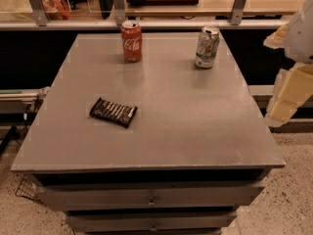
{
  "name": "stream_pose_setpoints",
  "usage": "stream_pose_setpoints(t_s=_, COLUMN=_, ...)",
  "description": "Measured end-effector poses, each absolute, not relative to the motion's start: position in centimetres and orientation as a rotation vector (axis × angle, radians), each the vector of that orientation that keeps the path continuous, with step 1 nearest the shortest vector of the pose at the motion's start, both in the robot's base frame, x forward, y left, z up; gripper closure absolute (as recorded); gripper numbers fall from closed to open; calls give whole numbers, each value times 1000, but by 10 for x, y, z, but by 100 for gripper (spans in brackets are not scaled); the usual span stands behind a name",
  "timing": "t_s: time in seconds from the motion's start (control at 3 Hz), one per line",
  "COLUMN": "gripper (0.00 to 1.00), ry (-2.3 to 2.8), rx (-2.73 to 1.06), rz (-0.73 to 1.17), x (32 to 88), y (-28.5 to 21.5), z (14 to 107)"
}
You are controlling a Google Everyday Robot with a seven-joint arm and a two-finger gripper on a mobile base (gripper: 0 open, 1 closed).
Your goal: Move 7up can near rxbar chocolate
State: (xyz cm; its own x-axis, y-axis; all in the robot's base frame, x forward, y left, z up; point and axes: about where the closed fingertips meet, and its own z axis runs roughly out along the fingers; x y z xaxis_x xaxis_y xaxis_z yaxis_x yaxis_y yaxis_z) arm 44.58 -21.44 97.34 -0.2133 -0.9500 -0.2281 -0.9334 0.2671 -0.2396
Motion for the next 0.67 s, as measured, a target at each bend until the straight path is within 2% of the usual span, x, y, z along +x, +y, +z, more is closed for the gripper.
stream_pose_setpoints(t_s=0.33, gripper=0, ry=2196, rx=-1684, rz=-12, x=472, y=-213, z=965)
stream_pose_setpoints(t_s=0.67, gripper=0, ry=2159, rx=-1549, rz=86, x=538, y=-212, z=954)
